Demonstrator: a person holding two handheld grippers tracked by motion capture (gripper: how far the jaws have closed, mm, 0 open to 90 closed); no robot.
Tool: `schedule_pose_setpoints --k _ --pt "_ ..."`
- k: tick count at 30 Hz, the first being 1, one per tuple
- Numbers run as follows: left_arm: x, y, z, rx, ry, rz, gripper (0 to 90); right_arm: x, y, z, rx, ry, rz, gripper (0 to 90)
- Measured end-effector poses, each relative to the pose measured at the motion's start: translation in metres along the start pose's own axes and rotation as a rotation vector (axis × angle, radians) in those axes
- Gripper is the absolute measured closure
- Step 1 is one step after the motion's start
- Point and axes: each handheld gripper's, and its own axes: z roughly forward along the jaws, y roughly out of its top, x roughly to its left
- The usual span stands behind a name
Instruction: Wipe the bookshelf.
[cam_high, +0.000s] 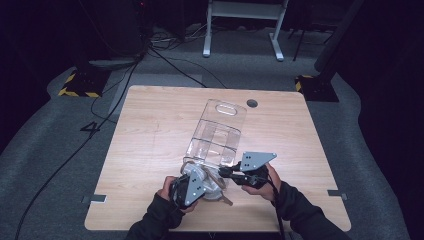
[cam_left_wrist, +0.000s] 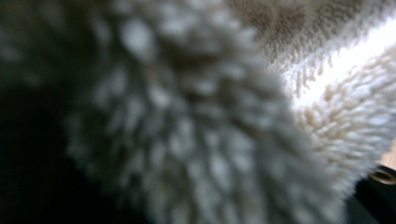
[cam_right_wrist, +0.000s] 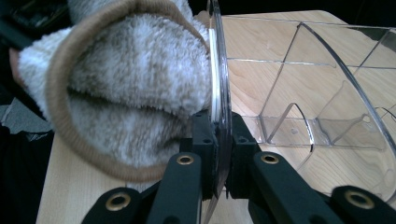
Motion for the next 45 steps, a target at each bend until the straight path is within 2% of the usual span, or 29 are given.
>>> schedule_pose_setpoints --k 3,8,9,10,11,13,16,21,23,24,25,27,29,32,34,35,37,39,41,42,44,45 --pt "-0.001 -0.004 0.005 -0.014 -0.01 -0.017 75.0 -0.002 -0.001 0.0 -0.003 -0.011 0.016 85.5" --pt "-0.009 -0.021 0.031 0.11 -0.083 -0.009 75.4 -0.003 -0.002 0.0 -0.004 -0.017 0.026 85.5" --pt "-0.009 -0.023 0.034 0.115 -0.085 -0.001 75.4 -0.003 -0.001 0.0 -0.003 -0.026 0.024 85.5" --pt "-0.009 -0.024 0.035 0.113 -0.088 -0.01 75.4 -0.002 -0.001 0.0 0.001 -0.038 0.022 85.5" --pt "-0.007 -0.026 0.036 0.121 -0.098 -0.022 75.4 -0.002 -0.001 0.0 0.002 -0.042 0.022 85.5" --pt "-0.004 -0.028 0.035 0.141 -0.099 -0.008 75.4 -0.003 -0.002 -0.001 0.001 -0.038 0.027 85.5" --pt "0.009 -0.035 0.03 0.164 -0.103 -0.027 75.8 -0.003 -0.004 0.0 0.011 -0.038 0.028 85.5" --pt "0.029 -0.043 0.018 0.188 -0.045 -0.075 76.3 -0.003 -0.007 0.002 0.035 -0.046 0.03 85.5" --pt "0.037 -0.044 0.011 0.176 -0.022 -0.116 76.4 -0.003 -0.007 0.002 0.035 -0.046 0.032 85.5" --pt "0.041 -0.043 0.007 0.169 -0.007 -0.123 76.4 -0.003 -0.007 0.002 0.034 -0.048 0.032 85.4" --pt "0.043 -0.042 0.005 0.158 0.001 -0.126 76.3 -0.003 -0.007 0.002 0.035 -0.05 0.032 85.4" --pt "0.051 -0.037 -0.007 0.113 0.036 -0.166 76.3 -0.002 -0.006 0.002 0.04 -0.064 0.035 85.4" --pt "0.056 -0.034 -0.013 0.085 0.058 -0.182 76.1 -0.001 -0.006 0.001 0.036 -0.076 0.028 85.2" --pt "0.062 -0.03 -0.019 0.061 0.094 -0.184 75.8 -0.002 -0.006 -0.001 0.025 -0.077 0.036 83.8" --pt "0.067 -0.027 -0.024 0.036 0.112 -0.195 75.8 -0.002 -0.006 -0.005 0.009 -0.08 0.046 78.2" --pt "0.07 -0.024 -0.025 0.02 0.112 -0.211 75.8 -0.002 -0.006 -0.008 0.004 -0.092 0.045 78.6" --pt "0.072 -0.022 -0.025 0.015 0.114 -0.211 75.8 -0.003 -0.006 -0.012 -0.005 -0.088 0.047 81.5" --pt "0.07 -0.018 -0.023 0.014 0.12 -0.19 75.8 -0.003 -0.006 -0.015 -0.004 -0.089 0.05 86.2" --pt "0.067 -0.014 -0.021 0.004 0.115 -0.187 75.8 -0.004 -0.007 -0.015 -0.004 -0.093 0.049 86.9" --pt "0.065 -0.011 -0.02 0.011 0.131 -0.183 75.6 -0.004 -0.007 -0.015 -0.004 -0.091 0.051 87.0" --pt "0.064 -0.007 -0.018 0.008 0.151 -0.207 75.5 -0.005 -0.007 -0.015 -0.005 -0.094 0.056 87.1" --pt "0.062 -0.006 -0.017 0.015 0.165 -0.197 75.5 -0.006 -0.007 -0.015 -0.007 -0.089 0.058 87.2"
